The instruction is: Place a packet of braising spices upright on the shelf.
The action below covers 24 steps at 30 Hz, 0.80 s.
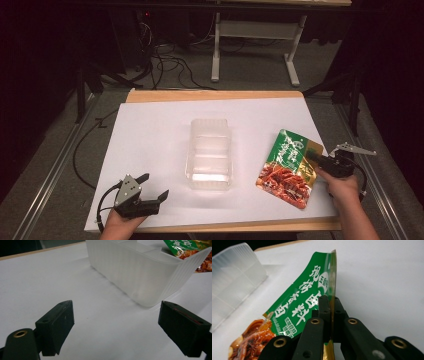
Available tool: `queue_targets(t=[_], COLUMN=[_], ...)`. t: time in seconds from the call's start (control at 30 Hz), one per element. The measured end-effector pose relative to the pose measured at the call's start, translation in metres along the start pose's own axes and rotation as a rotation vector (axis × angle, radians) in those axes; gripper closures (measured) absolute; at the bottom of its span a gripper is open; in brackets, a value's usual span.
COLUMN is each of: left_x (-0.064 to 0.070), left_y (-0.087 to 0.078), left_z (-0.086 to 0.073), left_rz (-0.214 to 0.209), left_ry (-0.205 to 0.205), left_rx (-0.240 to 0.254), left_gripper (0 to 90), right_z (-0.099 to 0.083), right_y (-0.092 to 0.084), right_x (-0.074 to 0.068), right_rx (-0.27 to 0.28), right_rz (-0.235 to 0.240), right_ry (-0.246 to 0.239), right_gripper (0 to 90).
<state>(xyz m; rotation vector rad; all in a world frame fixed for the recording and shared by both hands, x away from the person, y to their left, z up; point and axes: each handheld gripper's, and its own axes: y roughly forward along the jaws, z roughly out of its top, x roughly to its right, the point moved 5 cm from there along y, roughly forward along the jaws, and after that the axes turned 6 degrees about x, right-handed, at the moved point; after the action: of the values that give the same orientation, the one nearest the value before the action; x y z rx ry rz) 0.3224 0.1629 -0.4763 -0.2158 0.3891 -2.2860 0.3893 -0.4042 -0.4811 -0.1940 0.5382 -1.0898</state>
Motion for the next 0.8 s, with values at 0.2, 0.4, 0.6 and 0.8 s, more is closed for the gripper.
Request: queue_targets(t=[0.2,0.4,0.6,0.8], left_x=[-0.001,-0.002,-0.002,-0.001], left_y=[-0.002,-0.004,-0.002,-0.004], left_z=[0.002,0.004,0.005,0.006], left_rz=[-0.001,0.006,0.009,0.019], left_ry=[0.003,0.0,-0.003,-0.005], left_rx=[0.016,0.031,0.033,0.043], left_gripper=[14.4,14.5,14.7,14.9], right_z=[0.006,0.014,0.032,0.048], right_y=[-0.015,-0.031,-0.044,-0.052], right_x=[-0.018,-0.033,-0.059,-0.093], right_rx=[0.042,0.106,0.19,0.262], right_rz=[-0.018,-0.033,0.005,0.054], right_ry=[-0.042,-0.071,-0.118,-0.201], right_gripper=[90.0,90.0,90.0,90.0])
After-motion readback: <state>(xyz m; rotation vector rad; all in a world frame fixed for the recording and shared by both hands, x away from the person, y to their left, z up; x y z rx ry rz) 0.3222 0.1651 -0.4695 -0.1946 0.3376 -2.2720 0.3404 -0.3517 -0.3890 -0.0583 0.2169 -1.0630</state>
